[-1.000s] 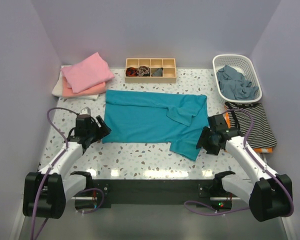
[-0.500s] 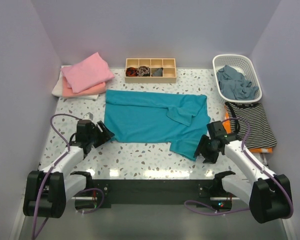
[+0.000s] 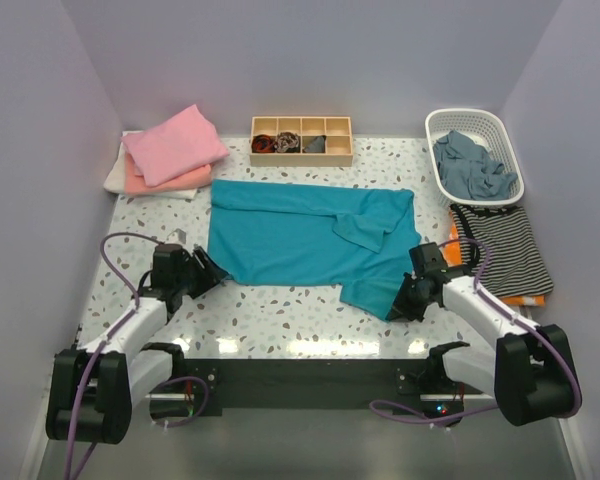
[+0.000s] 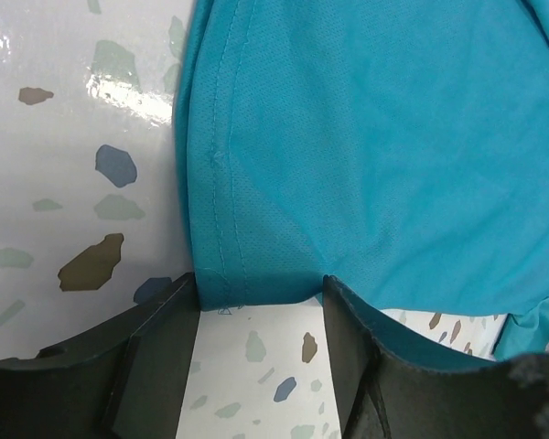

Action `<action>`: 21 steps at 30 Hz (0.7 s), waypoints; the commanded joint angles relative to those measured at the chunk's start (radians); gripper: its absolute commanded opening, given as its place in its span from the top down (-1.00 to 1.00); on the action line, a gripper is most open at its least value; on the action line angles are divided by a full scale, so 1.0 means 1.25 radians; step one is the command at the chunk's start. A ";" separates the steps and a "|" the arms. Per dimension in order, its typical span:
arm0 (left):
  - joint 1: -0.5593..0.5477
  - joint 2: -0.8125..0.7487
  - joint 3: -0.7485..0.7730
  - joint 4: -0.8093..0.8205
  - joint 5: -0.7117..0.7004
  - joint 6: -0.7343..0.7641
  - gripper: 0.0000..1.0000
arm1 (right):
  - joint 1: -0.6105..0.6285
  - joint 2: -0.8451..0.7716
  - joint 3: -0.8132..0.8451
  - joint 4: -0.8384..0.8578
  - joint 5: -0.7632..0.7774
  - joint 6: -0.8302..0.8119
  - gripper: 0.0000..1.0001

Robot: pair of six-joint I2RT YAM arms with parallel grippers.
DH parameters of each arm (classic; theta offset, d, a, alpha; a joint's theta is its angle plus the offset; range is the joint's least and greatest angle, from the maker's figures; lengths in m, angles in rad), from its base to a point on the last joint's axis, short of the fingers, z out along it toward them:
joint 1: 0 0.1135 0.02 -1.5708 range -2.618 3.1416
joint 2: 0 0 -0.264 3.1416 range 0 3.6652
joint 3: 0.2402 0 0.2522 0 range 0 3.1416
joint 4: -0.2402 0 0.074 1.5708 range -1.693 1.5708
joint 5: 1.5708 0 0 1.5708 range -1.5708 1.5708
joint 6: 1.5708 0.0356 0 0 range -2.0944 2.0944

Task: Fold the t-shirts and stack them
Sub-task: Fold the tshirt

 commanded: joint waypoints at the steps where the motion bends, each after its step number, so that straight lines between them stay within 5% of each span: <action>1: 0.003 -0.022 -0.013 -0.085 -0.018 -0.007 -0.13 | 0.002 0.005 0.006 0.049 0.008 0.005 1.00; 9: 0.003 -0.023 0.004 -0.109 -0.033 -0.011 0.69 | 0.003 -0.057 0.031 0.012 0.051 -0.005 1.00; 14: 0.002 -0.023 0.028 -0.123 -0.054 0.000 1.00 | 0.003 -0.078 0.042 0.004 0.054 -0.012 1.00; 21: 0.002 -0.064 0.082 -0.187 -0.116 0.011 1.00 | 0.002 -0.109 0.074 -0.007 0.057 -0.024 1.00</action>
